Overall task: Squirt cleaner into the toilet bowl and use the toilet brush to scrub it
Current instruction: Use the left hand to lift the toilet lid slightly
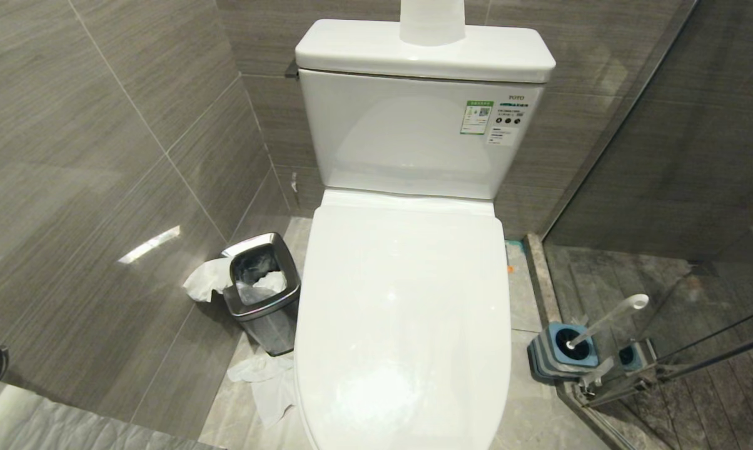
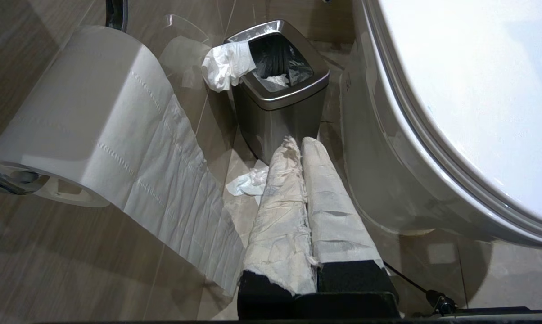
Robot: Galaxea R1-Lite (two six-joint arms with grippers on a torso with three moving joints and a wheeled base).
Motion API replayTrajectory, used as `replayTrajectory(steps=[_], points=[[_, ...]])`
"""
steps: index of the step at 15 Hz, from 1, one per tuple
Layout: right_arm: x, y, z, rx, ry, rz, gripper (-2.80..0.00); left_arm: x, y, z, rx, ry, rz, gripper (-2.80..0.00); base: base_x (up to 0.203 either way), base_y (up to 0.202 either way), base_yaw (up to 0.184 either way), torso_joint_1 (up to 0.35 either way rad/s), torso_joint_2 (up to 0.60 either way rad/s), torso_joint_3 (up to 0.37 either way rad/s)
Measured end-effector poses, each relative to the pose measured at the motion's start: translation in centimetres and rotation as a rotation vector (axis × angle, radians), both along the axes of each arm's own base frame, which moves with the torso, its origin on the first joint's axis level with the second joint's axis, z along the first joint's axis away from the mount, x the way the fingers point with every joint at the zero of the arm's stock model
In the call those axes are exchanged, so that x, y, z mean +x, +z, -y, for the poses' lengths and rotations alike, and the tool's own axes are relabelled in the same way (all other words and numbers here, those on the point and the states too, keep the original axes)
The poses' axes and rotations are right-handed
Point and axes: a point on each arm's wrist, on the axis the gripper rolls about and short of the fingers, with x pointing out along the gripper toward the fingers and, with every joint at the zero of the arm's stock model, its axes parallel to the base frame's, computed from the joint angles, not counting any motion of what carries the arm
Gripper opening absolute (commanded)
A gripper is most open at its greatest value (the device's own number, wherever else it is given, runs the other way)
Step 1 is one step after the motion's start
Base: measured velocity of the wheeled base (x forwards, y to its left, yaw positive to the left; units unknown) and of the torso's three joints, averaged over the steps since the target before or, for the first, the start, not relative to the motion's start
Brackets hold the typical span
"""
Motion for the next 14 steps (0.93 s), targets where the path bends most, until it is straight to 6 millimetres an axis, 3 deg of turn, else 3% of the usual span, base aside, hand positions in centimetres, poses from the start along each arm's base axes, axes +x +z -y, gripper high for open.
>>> replayTrajectory(steps=[14], points=[[0.00, 0.01, 0.00, 0.000, 0.001, 0.000, -2.80, 0.00, 0.00, 0.00, 0.000, 0.000, 0.000, -2.80, 0.000, 0.000, 0.000, 0.000, 0.00, 0.000]])
